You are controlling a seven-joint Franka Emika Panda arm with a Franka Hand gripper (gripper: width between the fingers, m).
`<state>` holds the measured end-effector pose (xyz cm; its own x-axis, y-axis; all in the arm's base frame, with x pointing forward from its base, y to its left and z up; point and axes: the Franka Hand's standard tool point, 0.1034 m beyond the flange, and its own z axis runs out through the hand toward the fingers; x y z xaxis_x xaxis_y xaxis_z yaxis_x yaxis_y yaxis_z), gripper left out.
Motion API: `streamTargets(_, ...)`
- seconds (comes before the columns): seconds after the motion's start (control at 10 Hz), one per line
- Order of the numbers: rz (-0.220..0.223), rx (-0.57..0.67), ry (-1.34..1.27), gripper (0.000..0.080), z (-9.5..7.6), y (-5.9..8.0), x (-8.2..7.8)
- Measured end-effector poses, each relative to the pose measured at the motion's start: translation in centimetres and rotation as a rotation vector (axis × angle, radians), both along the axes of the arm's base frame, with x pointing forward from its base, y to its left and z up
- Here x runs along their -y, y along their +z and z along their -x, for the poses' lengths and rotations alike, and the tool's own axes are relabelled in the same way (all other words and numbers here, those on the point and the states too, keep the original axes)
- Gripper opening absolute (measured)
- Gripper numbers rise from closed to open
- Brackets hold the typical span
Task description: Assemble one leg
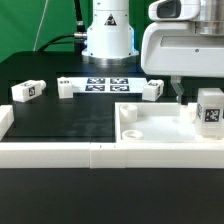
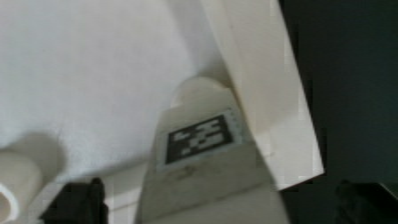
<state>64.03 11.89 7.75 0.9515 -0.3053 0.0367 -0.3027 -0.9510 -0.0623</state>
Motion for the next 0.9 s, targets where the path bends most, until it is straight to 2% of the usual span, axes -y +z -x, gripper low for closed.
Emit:
streamTargets(0.4, 0.020, 0.015, 0.240, 0.0649, -0.09, 0.01, 0.15)
streamTargets(0.5, 0.020, 0.014, 0.240, 0.0541, -0.09, 0.01, 0.15)
streamTargets(0.6, 0.020, 0.014, 0.240, 0.0541, -0.09, 0.01, 0.15)
streamTargets(0.7, 0.020, 0.014, 0.240, 0.0363, -0.09, 0.01, 0.15)
streamTargets(0.8, 0.020, 0.014, 0.240, 0.0363, -0.09, 0.00, 0.16)
streamTargets(0.9, 0.018, 0.014, 0.224, 0.0289, -0.09, 0.00, 0.15)
